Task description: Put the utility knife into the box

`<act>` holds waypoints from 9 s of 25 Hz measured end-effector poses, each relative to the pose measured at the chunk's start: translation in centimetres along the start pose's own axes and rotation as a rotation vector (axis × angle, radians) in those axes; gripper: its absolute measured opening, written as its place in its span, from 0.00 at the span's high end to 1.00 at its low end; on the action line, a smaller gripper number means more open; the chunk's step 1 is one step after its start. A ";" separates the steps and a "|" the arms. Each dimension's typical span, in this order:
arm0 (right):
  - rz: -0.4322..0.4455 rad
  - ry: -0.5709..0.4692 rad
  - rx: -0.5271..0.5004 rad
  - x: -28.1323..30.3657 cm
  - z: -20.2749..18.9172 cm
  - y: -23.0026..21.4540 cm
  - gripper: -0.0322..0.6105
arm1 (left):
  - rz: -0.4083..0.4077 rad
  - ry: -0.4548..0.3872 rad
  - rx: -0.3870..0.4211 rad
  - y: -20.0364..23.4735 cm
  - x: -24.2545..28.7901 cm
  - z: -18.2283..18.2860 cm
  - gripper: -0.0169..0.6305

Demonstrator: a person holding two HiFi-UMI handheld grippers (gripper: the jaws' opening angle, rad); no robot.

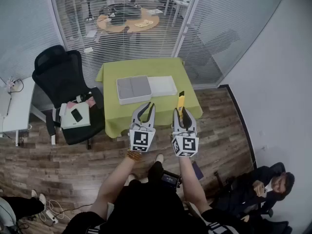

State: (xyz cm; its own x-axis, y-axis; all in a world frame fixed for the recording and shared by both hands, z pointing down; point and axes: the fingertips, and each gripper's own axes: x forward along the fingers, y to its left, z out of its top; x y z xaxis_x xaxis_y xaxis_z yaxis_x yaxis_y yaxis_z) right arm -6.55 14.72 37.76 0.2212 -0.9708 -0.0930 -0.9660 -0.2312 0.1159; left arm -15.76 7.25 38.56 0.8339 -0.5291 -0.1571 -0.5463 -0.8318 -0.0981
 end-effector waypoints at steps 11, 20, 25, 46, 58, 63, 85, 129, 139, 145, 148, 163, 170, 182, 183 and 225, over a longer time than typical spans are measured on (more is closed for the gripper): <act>0.033 -0.003 0.044 0.5 -0.2 -0.6 0.78 | 0.003 0.012 0.001 -0.3 0.6 -0.2 0.90; 0.037 0.009 0.073 1.8 -0.9 -1.4 0.78 | 0.011 0.038 0.006 0.1 1.5 -0.9 0.90; 0.048 0.013 0.082 2.8 -1.5 -1.9 0.78 | 0.021 0.053 0.003 0.5 2.5 -1.6 0.90; 0.063 0.041 0.080 7.9 -3.1 -7.9 0.78 | 0.031 0.090 -0.008 -0.5 9.6 -3.8 0.90; 0.081 0.057 0.097 9.8 -5.6 -12.6 0.78 | 0.040 0.147 -0.006 -1.9 13.1 -6.9 0.90; 0.107 0.062 0.107 11.0 -6.5 -15.1 0.78 | 0.049 0.160 0.001 -3.1 15.0 -7.3 0.90; 0.318 0.088 0.124 15.0 -10.0 -17.7 0.78 | 0.209 0.207 -0.005 -3.3 16.9 -11.0 0.90; 0.587 0.053 -0.024 36.6 -9.9 -13.8 0.78 | 0.416 0.115 -0.068 10.7 30.1 -15.1 0.91; 0.689 0.026 0.007 37.5 -9.8 -12.2 0.78 | 0.483 0.134 -0.018 10.7 28.8 -15.2 0.91; 0.699 0.016 -0.007 37.3 -9.2 -11.8 0.78 | 0.477 0.139 -0.015 10.6 28.4 -15.1 0.91; 0.700 0.015 -0.004 37.2 -8.9 -11.8 0.78 | 0.470 0.151 -0.012 10.3 28.2 -15.2 0.91; 0.720 0.029 -0.009 37.3 -10.1 -9.8 0.78 | 0.506 0.177 -0.019 12.2 26.2 -16.2 0.91; 0.739 0.053 -0.027 37.9 -11.0 -9.7 0.78 | 0.516 0.178 -0.026 12.3 26.4 -16.2 0.91; 0.724 0.110 -0.057 39.0 -14.2 -10.1 0.78 | 0.475 0.210 -0.016 12.3 27.7 -17.1 0.91; 0.723 0.114 -0.064 39.0 -14.5 -10.2 0.78 | 0.470 0.212 -0.014 12.2 27.9 -17.1 0.91; 0.785 0.473 -0.138 38.0 -31.8 -7.8 0.78 | 0.481 0.355 -0.028 12.6 25.3 -21.7 0.91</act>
State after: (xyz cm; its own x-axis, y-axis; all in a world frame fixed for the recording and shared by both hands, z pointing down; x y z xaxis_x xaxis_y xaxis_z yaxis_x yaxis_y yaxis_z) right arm 13.69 -22.38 64.74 -0.4287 -0.7704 0.4720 -0.8443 0.5276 0.0943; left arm 0.12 -20.25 54.66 0.4710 -0.8674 0.1606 -0.8710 -0.4861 -0.0711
